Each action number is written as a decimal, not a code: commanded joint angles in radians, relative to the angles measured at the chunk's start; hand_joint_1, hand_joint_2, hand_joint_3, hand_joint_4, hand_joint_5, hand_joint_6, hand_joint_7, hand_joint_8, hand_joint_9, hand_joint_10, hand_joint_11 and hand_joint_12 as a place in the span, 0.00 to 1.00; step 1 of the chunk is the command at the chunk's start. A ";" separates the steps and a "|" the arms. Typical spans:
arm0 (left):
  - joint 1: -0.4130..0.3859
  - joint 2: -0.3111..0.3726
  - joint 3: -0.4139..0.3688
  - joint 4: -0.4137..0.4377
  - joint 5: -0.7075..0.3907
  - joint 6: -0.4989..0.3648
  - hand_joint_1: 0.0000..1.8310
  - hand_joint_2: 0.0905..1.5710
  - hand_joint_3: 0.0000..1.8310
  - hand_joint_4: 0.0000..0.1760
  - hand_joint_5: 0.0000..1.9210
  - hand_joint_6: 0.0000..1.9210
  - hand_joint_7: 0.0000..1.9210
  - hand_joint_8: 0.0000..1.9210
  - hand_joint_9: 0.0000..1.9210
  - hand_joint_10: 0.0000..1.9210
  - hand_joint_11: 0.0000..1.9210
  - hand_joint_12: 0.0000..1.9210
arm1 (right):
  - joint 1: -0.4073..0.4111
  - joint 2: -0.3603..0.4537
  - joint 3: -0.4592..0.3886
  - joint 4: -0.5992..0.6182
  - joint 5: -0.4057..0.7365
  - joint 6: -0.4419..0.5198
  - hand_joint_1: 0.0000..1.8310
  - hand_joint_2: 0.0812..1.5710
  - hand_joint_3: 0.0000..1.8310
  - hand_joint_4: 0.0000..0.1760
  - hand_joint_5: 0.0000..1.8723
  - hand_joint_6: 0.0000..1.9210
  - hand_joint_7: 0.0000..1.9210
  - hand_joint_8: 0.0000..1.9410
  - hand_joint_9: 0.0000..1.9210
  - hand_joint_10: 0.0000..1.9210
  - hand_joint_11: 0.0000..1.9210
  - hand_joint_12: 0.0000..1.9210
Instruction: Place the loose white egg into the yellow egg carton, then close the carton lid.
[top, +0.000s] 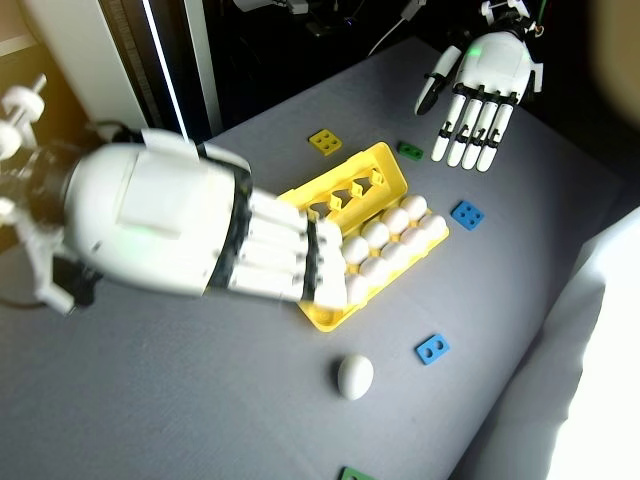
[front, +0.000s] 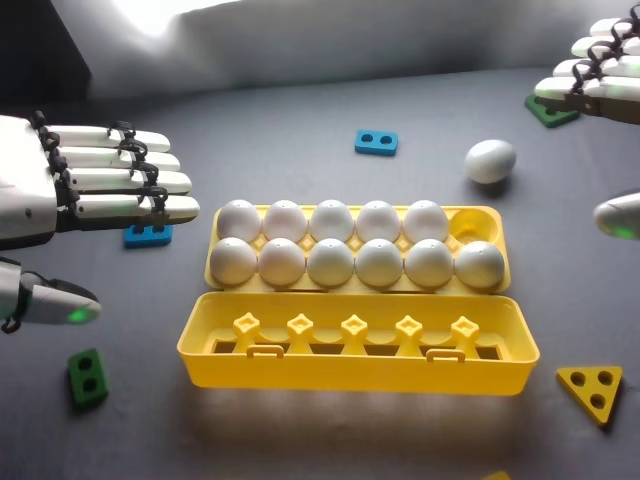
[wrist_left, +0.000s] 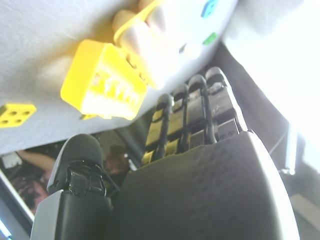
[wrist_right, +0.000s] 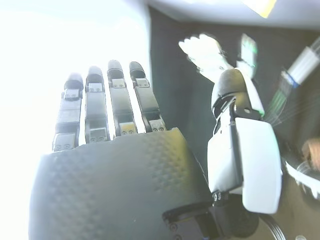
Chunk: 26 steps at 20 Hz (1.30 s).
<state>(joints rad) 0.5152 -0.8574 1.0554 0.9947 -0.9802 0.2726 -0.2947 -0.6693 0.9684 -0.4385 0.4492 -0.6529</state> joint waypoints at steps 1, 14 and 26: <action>-0.007 0.018 0.011 -0.052 -0.071 -0.004 0.00 0.85 0.01 0.00 0.00 0.00 0.00 0.00 0.00 0.00 0.00 0.00 | 0.021 -0.005 0.019 0.027 0.089 -0.001 0.00 0.73 0.01 0.00 0.05 0.00 0.04 0.00 0.01 0.00 0.00 0.00; -0.071 0.035 0.034 0.076 -0.053 -0.034 0.00 0.84 0.00 0.00 0.00 0.00 0.00 0.00 0.00 0.00 0.00 0.00 | 0.059 -0.328 0.409 0.034 0.023 -0.067 0.05 0.58 0.00 0.82 0.02 0.00 0.00 0.00 0.00 0.00 0.00 0.00; -0.017 -0.006 0.195 0.244 -0.222 -0.348 0.00 0.84 0.00 0.00 0.00 0.00 0.00 0.00 0.00 0.00 0.00 0.00 | 0.049 -0.511 0.605 -0.070 0.023 -0.062 0.39 0.44 0.00 1.00 0.10 0.01 0.00 0.00 0.00 0.00 0.00 0.00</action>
<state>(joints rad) 0.5041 -0.8806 1.2343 1.3056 -1.1316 -0.0746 -0.2535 -1.1950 1.5665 -0.5354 0.3862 -0.7170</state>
